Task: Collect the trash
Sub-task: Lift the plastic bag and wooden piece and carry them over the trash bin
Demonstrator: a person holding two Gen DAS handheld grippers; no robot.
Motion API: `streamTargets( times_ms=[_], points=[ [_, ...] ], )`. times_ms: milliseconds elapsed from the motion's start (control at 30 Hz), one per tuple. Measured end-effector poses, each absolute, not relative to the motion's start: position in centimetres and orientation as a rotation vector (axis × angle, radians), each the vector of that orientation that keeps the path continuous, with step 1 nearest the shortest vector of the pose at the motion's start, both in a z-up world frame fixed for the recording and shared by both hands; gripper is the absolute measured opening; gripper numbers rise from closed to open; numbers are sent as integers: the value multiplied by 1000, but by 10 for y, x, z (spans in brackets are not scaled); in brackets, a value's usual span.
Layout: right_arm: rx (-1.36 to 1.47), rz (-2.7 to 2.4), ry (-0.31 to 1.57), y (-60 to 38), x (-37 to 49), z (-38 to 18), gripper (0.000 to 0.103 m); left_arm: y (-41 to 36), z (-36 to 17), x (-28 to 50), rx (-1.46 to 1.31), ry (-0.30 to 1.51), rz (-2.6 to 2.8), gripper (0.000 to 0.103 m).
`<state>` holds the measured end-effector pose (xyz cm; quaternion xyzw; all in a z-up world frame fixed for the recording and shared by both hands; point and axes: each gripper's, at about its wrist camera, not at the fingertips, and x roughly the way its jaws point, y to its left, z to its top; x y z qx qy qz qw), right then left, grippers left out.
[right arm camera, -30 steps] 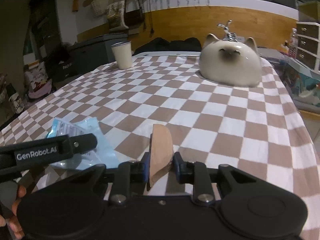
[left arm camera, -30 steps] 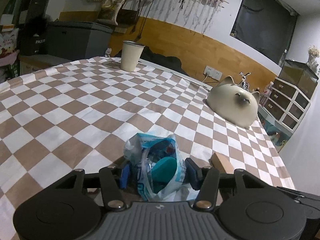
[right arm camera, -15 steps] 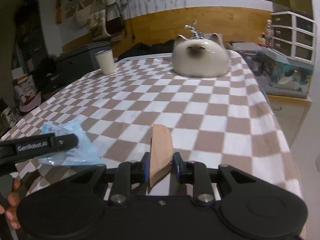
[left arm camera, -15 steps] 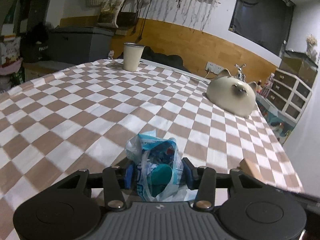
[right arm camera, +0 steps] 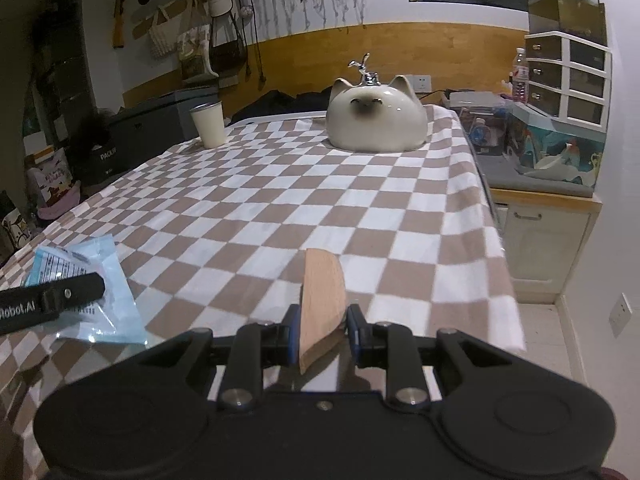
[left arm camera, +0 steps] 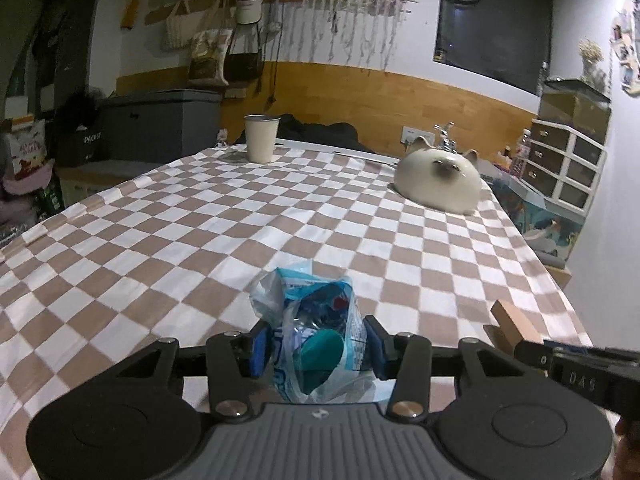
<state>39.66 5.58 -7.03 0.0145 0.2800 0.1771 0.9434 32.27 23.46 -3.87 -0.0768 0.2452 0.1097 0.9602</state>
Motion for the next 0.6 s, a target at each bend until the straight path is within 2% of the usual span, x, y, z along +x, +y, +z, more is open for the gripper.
streamTargets(
  times_ms=[600],
  points=[
    [21, 377, 489, 3, 311, -39, 25, 174, -17, 247, -83, 466, 207, 48]
  ],
)
